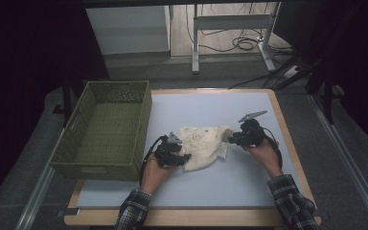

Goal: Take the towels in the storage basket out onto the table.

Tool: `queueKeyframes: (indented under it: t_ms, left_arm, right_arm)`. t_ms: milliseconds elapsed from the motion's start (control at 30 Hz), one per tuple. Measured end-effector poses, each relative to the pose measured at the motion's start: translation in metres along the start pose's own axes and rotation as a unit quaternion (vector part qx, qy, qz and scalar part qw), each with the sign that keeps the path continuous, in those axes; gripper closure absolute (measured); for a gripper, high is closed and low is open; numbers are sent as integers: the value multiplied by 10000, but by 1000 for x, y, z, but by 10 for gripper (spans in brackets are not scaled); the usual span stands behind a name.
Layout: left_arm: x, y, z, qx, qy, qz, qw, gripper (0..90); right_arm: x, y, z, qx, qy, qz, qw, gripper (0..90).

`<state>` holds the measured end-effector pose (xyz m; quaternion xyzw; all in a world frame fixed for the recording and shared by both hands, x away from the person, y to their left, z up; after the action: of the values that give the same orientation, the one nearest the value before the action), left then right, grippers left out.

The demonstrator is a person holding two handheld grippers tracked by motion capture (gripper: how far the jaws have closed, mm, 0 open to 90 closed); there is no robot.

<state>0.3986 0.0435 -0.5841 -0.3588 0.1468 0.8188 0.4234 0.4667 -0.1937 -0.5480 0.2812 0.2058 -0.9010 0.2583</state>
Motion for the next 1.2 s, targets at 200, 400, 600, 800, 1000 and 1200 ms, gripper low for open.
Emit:
queueKeyframes:
  t_ms: [200,400,600,800,1000,1200]
  left_arm:
    - [-2,9,-1,276,-5,-90,9996,835]
    - [-3,7,6,-25,78,-183,9998,876]
    - [-3,-5,21,-374,171,-128,9991,876]
    - [-3,-11,31,-517,210,-83,9984,874]
    - [-2,-5,34,-440,264,-98,9986,872]
    - [1,18,53,-196,421,-152,9988,869]
  right_arm:
    - [14,-14,-21,-105,-38,172,9998,669]
    - [17,-21,-18,-147,-79,275,9995,875]
    - [22,-6,14,-4,100,106,9999,876]
    - [44,14,53,284,136,-10,9995,874]
    - [71,31,80,267,185,-244,9992,872]
    - [86,17,103,-24,471,-260,9985,862]
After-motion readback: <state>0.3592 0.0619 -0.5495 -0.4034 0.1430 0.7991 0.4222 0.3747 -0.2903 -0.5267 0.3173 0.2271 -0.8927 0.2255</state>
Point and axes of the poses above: each handheld gripper's, and its own axes: z roughly backward along the jaws, x roughly out of its underside, y roughly to its right, the point moved 7 cm from there along -z, roughly forward along the jaws, and after that the axes turned 13 degrees about -z, right-handed, at the moved point
